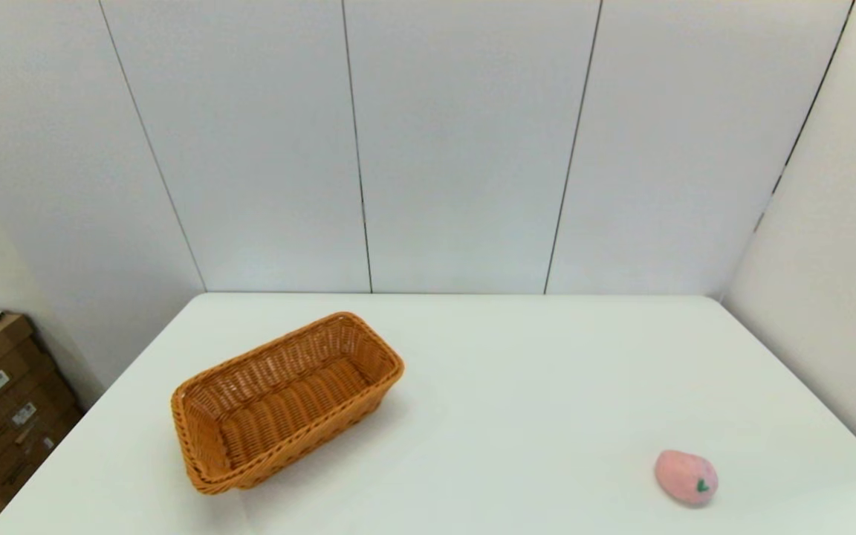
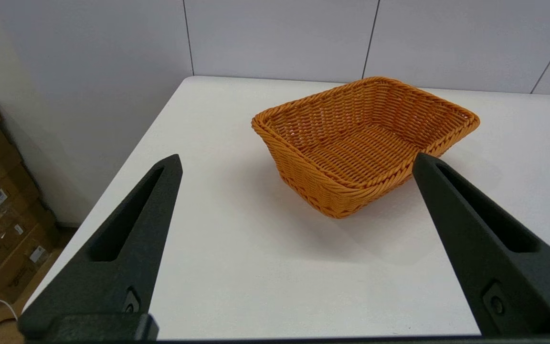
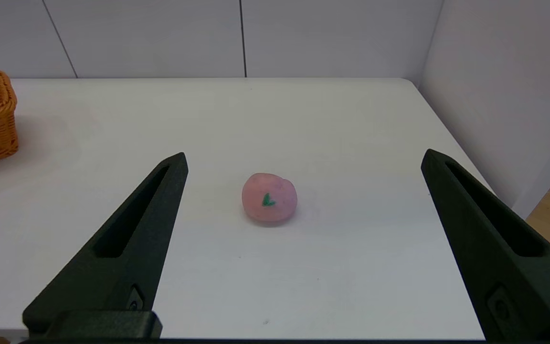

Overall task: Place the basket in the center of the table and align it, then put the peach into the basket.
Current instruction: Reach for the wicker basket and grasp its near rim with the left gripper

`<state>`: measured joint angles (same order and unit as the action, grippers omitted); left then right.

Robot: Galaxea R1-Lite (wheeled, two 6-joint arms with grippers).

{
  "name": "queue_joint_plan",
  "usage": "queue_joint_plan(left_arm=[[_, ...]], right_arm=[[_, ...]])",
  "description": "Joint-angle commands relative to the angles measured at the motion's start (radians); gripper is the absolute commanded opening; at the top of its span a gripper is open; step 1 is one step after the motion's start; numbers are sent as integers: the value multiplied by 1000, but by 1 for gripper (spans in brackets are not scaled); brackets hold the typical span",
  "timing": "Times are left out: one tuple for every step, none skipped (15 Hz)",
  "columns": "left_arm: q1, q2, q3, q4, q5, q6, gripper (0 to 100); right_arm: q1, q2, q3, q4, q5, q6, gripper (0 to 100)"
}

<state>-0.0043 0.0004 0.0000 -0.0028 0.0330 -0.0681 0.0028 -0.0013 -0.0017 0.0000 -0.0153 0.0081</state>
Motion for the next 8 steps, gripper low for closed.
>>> queue_joint_plan(left_arm=[[0, 0, 0, 0, 1, -1, 100], [0, 0, 0, 0, 1, -1, 100], [0, 0, 0, 0, 1, -1, 100], [0, 0, 0, 0, 1, -2, 100], [0, 0, 0, -3, 1, -1, 100], [0, 0, -2, -6, 4, -1, 100], [0, 0, -17, -6, 5, -2, 100], [0, -2, -58, 0, 7, -18, 100]], right_arm=[[0, 0, 0, 0, 0, 0, 100], [0, 0, 0, 0, 0, -2, 100], [0, 0, 0, 0, 0, -2, 100], [0, 0, 0, 0, 0, -2, 100], [0, 0, 0, 0, -2, -3, 100], [0, 0, 0, -2, -2, -3, 100], [0, 0, 0, -2, -2, -3, 100], [0, 0, 0, -2, -2, -3, 100]])
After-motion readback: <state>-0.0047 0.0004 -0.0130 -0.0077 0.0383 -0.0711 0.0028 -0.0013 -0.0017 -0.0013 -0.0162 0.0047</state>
